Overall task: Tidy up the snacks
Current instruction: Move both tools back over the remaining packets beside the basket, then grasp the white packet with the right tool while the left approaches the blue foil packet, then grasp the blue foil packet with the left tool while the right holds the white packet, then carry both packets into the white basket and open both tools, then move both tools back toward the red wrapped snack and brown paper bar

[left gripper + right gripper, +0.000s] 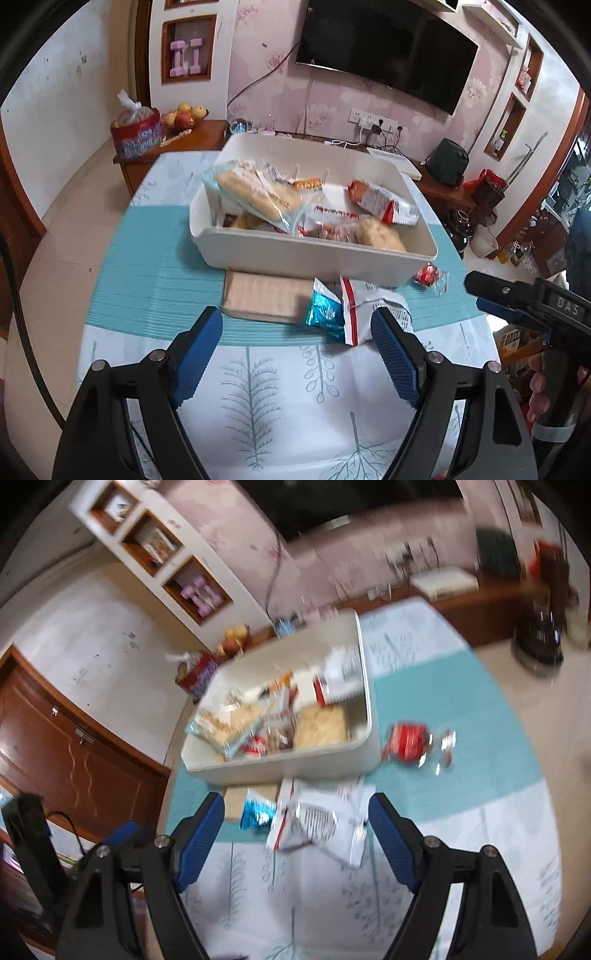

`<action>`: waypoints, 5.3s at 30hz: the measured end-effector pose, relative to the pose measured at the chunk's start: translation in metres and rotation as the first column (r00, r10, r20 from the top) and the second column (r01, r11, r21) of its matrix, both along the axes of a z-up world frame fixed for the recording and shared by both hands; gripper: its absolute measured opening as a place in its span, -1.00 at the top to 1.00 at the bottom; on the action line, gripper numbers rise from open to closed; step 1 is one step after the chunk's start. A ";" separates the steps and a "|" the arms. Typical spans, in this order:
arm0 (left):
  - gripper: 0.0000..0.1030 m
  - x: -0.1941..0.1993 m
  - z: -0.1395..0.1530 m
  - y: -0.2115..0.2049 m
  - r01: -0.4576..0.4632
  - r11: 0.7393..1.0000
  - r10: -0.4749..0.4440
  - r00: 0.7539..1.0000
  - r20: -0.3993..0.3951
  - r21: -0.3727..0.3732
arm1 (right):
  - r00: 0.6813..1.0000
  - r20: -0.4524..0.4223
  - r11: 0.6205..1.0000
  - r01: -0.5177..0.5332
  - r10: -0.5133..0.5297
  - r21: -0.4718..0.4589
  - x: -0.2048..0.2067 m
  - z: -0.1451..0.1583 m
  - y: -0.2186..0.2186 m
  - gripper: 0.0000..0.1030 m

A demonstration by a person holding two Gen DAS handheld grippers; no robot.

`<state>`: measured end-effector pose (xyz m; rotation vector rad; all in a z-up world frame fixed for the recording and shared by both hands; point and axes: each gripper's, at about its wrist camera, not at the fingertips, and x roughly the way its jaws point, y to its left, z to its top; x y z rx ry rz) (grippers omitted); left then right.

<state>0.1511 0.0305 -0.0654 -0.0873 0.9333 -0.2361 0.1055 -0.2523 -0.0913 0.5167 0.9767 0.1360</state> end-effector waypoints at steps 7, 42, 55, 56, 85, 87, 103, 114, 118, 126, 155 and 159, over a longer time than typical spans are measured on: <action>-0.59 -0.003 -0.031 -0.021 0.081 0.996 -0.082 0.996 0.038 0.021 | 0.986 -0.159 0.993 0.060 -0.043 0.102 0.009 -0.041 -0.007 -0.57; -0.16 0.039 -0.096 -0.047 0.129 0.991 -0.129 0.992 -0.002 0.025 | 0.923 -0.385 0.995 0.039 0.000 0.092 0.066 -0.115 0.033 -0.82; -0.16 0.035 -0.102 -0.045 0.137 0.990 -0.136 0.990 -0.038 0.029 | 0.952 -0.306 0.999 0.000 0.016 0.053 0.057 -0.110 0.012 -0.28; -0.16 0.035 -0.102 -0.045 0.137 0.990 -0.135 0.990 -0.041 0.031 | 0.953 -0.304 0.999 0.011 0.004 0.050 0.054 -0.109 0.007 -0.27; 0.73 0.050 -0.095 -0.046 0.078 0.992 -0.084 0.995 -0.057 -0.103 | 0.963 -0.266 0.995 0.072 -0.051 0.071 0.012 -0.084 -0.037 -0.27; 0.73 0.046 -0.088 -0.042 0.078 0.992 -0.084 0.995 -0.052 -0.103 | 0.965 -0.256 0.995 0.070 -0.050 0.068 0.010 -0.079 -0.037 -0.27; 0.73 0.025 0.031 -0.017 0.113 0.992 -0.093 0.962 0.256 -0.064 | 0.999 -0.032 1.000 0.028 -0.029 -0.004 0.014 0.006 -0.021 -0.27; 0.73 0.076 0.050 -0.024 0.093 0.995 -0.074 0.933 0.352 -0.038 | 0.991 0.136 0.993 0.028 -0.012 -0.113 0.064 0.015 -0.001 -0.27; 0.73 0.100 0.044 -0.031 0.078 0.997 -0.070 0.931 0.359 -0.008 | 0.977 0.211 0.985 0.015 0.021 -0.172 0.080 0.009 0.005 -0.28; 0.34 0.130 0.027 -0.037 0.055 0.998 -0.051 0.948 0.315 -0.003 | 0.967 0.253 0.984 0.012 0.034 -0.178 0.104 -0.010 0.004 -0.45; -0.64 0.039 0.005 0.005 -0.033 0.995 0.024 0.995 0.097 0.096 | 0.925 0.376 0.906 0.110 0.057 -0.408 -0.008 0.005 -0.063 -0.71; -0.65 0.036 -0.018 0.007 -0.024 0.994 0.025 1.000 -0.003 0.104 | 0.916 0.366 0.870 0.042 0.163 -0.492 -0.017 -0.007 -0.060 -0.71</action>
